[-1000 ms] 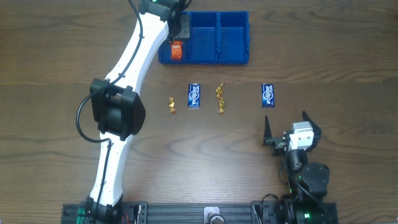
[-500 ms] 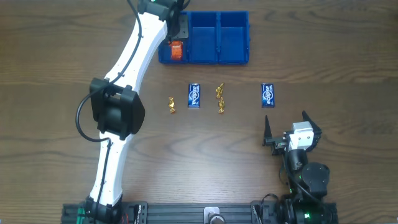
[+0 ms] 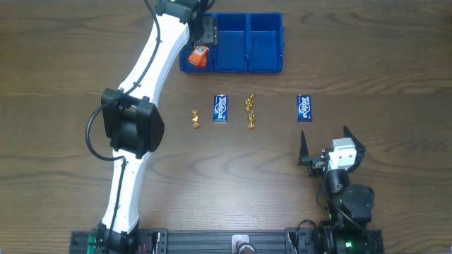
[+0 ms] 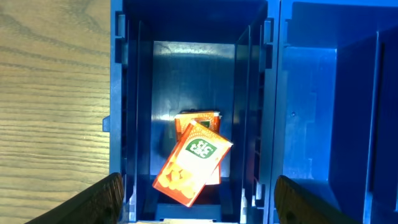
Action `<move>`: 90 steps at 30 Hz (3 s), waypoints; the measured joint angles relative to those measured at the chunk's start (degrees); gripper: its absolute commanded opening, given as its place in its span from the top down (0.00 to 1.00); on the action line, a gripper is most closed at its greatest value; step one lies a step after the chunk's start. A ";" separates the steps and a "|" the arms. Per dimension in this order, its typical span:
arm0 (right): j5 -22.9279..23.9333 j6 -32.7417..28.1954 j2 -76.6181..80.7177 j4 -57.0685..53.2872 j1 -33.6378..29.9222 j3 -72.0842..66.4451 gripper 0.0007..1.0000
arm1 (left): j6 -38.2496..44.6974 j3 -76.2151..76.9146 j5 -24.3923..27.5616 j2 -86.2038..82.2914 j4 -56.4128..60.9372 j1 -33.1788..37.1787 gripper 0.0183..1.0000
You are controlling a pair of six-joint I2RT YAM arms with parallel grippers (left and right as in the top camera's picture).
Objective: Sort Candies Into Trays
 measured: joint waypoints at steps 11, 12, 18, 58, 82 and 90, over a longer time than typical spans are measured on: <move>0.00 0.00 0.00 0.00 0.00 0.00 0.00 | -0.24 -0.04 1.88 -0.81 1.51 0.00 0.00; 0.02 0.00 0.00 0.00 0.00 0.00 0.00 | -0.24 -0.13 1.86 -1.64 1.55 0.00 0.00; 0.02 0.00 0.00 0.00 0.00 0.00 0.00 | 0.31 -12.63 -0.59 -20.33 11.19 0.07 0.00; 0.02 -0.02 0.00 0.00 0.00 0.00 0.00 | 15.26 -131.64 7.89 -134.79 65.33 17.90 0.00; 0.02 -0.02 0.00 0.00 -0.02 0.00 0.00 | 15.23 -138.35 12.20 -139.88 59.45 18.69 0.00; 0.02 0.00 0.00 0.00 0.00 0.00 0.00 | 15.23 -138.35 12.20 -139.88 59.45 18.69 0.00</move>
